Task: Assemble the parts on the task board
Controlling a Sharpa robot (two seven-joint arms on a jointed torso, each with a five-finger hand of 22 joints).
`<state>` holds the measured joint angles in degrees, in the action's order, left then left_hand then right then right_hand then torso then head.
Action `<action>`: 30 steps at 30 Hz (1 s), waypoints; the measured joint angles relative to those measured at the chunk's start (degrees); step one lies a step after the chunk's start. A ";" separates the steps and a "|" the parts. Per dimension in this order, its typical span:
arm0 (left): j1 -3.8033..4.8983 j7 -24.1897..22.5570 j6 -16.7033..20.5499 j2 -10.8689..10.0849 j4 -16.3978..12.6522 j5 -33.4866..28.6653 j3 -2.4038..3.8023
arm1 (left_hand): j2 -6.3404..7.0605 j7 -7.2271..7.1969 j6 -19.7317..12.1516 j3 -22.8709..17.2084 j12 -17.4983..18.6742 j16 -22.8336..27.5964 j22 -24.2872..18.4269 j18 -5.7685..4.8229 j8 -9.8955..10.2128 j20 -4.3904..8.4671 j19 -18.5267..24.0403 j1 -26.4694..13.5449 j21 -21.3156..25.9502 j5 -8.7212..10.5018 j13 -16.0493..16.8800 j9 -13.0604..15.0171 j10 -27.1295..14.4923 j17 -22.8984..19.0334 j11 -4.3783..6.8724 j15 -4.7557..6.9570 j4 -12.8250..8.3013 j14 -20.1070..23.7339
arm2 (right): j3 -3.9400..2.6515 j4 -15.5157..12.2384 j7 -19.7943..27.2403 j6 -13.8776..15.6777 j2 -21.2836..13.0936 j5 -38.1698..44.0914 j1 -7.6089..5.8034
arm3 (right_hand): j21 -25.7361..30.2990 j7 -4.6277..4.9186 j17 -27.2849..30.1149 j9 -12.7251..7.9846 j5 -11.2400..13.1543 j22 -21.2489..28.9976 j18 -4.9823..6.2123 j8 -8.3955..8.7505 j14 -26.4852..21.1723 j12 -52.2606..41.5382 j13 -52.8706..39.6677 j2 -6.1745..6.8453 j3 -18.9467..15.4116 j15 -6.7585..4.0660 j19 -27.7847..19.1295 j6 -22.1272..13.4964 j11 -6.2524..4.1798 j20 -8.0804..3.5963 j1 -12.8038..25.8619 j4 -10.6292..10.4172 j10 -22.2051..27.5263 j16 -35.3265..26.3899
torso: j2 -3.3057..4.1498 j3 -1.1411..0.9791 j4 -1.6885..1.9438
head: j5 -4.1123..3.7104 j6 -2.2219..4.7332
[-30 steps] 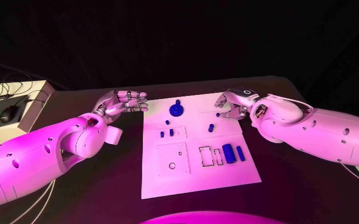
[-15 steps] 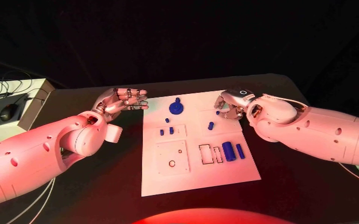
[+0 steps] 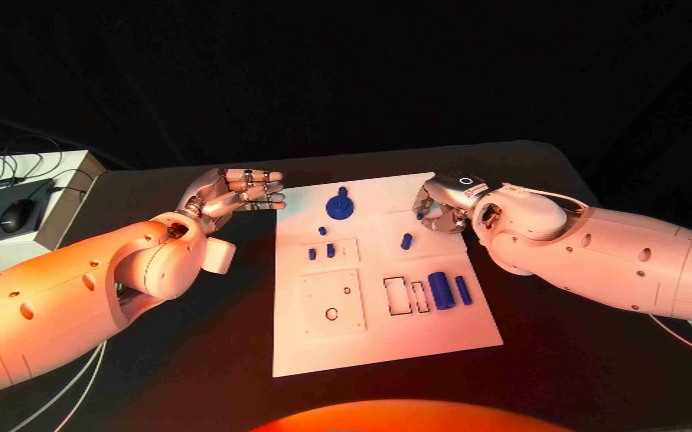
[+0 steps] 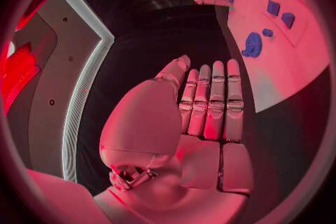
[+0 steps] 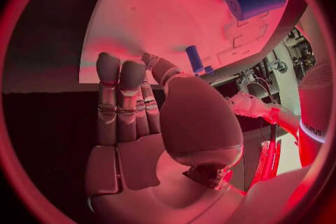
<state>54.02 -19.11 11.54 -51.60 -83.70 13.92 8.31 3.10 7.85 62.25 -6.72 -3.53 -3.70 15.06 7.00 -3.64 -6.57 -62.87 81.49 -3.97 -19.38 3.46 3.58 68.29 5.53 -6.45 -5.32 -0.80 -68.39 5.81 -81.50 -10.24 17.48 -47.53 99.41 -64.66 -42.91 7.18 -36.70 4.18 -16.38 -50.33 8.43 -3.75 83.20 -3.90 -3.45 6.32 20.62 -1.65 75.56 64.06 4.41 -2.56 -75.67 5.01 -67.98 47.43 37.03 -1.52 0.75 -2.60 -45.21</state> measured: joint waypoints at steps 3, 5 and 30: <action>0.00 0.03 0.06 -0.01 -0.01 0.00 0.00 | 0.00 0.00 0.00 0.00 0.00 0.00 -0.07 0.00 0.00 0.00 0.00 0.00 0.00 0.00 0.00 0.00 0.00 0.00 0.00 0.00 0.00 0.00 | -0.01 0.13 -0.02 -0.06 0.25 0.02 0.18 | 0.00 -0.07 0.08 0.02 0.33 -1.63 -0.07 0.00 0.00 0.01 0.01 -0.28 1.80 0.00 0.30 0.49 -0.31 0.11 0.28 -0.09 -0.51 0.46 | 0.00 -0.01 0.01 | 0.03 -0.02; 0.00 0.05 0.12 -0.02 -0.03 0.01 0.01 | 0.00 0.00 0.00 0.00 0.00 0.00 -0.07 -0.10 0.00 0.00 0.00 0.00 0.00 0.00 0.00 0.00 0.00 0.00 0.00 0.00 0.00 0.00 | -0.07 0.27 -0.06 -0.06 0.38 0.05 0.25 | 0.00 -0.11 0.09 0.08 0.33 -2.66 -0.16 0.00 0.00 0.00 0.00 -0.54 2.17 0.00 0.49 0.53 -0.31 -0.09 0.54 -0.02 -0.51 0.78 | 0.00 -0.01 0.01 | 0.08 -0.02; 0.00 0.54 0.33 -0.04 0.01 0.07 0.02 | -0.24 0.42 0.00 -1.13 0.00 0.00 -0.39 -0.91 0.00 0.00 0.00 0.24 -0.23 0.00 0.01 0.00 0.00 -0.02 0.00 0.00 -1.44 0.00 | -0.12 0.39 -0.49 1.35 0.61 0.05 0.62 | -4.45 -1.12 -0.37 0.73 0.70 -13.12 -1.39 0.22 -0.60 0.46 0.11 -3.11 2.25 -0.62 3.58 4.40 -0.55 -0.51 0.34 0.09 -3.77 3.89 | 0.00 -0.01 0.00 | 0.12 -0.32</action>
<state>54.02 -18.58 11.87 -51.64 -83.69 13.99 8.34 2.86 8.28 62.26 -7.85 -3.53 -3.70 14.67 6.09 -3.64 -6.57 -62.86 81.73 -4.20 -19.38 3.47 3.58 68.29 5.51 -6.44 -5.32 -2.23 -68.39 5.69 -81.11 -10.73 18.82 -46.92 99.46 -64.04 -47.36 6.06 -37.06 4.91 -15.68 -63.45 7.04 -3.53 82.61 -3.44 -3.34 3.21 22.87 -2.27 79.13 68.46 3.86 -3.07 -75.34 5.09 -71.76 51.31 37.03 -1.53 0.75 -2.48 -45.53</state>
